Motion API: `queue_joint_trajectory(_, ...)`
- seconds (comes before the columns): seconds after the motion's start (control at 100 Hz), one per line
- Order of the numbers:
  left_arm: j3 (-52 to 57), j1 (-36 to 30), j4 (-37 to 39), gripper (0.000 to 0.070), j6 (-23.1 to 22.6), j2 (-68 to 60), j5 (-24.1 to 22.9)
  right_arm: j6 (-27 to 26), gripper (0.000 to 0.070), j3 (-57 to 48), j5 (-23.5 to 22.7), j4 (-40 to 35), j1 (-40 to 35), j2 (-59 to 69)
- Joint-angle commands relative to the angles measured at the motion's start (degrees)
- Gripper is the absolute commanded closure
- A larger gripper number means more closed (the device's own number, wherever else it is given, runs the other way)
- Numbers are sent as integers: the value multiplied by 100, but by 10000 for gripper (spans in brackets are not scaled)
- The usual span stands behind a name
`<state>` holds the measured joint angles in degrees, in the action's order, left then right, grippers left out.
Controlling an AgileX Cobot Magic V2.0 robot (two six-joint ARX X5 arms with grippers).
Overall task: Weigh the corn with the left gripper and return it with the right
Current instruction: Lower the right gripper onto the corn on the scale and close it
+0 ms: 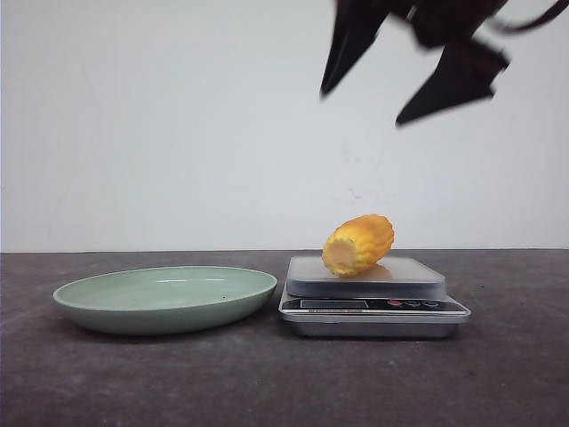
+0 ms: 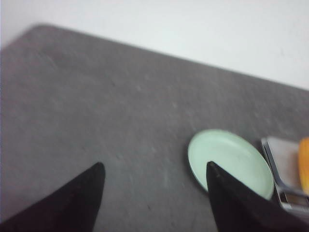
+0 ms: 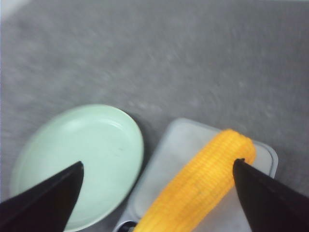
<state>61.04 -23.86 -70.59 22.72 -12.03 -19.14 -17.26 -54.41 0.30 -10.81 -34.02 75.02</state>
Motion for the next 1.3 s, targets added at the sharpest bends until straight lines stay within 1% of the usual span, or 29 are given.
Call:
queue_joint_trajectory(0.0,-17,-15,66,300,162,42,262,-90,55,-151,247,50,-94,363)
queue_joint_trajectory(0.1,-63,-15,68,300,153,46,402,-96,53,-201,520,79,-146,809)
queue_joint_trajectory(0.22,-63,-15,63,300,127,46,420,-192,53,-203,743,140,-149,1211)
queue_joint_trajectory(0.32,-63,-15,9,300,46,46,420,-238,54,-205,774,177,-149,1478)
queue_joint_trajectory(0.53,-63,-15,-59,300,2,46,417,-525,63,-205,730,131,-160,1731)
queue_joint_trajectory(0.6,-63,-15,-59,301,-4,46,417,-605,116,-205,730,98,-160,1788)
queue_joint_trajectory(0.74,-63,-15,-85,301,-17,46,415,-702,198,-205,728,-11,-160,1821)
queue_joint_trajectory(0.8,-63,-15,-118,301,-24,46,415,-837,258,-205,726,-57,-160,1821)
queue_joint_trajectory(0.88,-63,-15,-120,301,-74,46,415,-1023,363,-205,730,-118,-164,1821)
queue_joint_trajectory(1.05,-63,-15,-140,301,-87,46,413,-1084,675,-205,776,-118,-197,1821)
queue_joint_trajectory(1.07,-63,-15,-142,301,-90,46,413,-1088,700,-205,782,-118,-197,1821)
queue_joint_trajectory(1.2,-63,-15,-151,301,-105,46,415,-1137,700,-214,1040,-98,-249,1803)
queue_joint_trajectory(1.29,-63,-15,-151,301,-105,46,415,-977,700,-256,1158,-122,-304,1622)
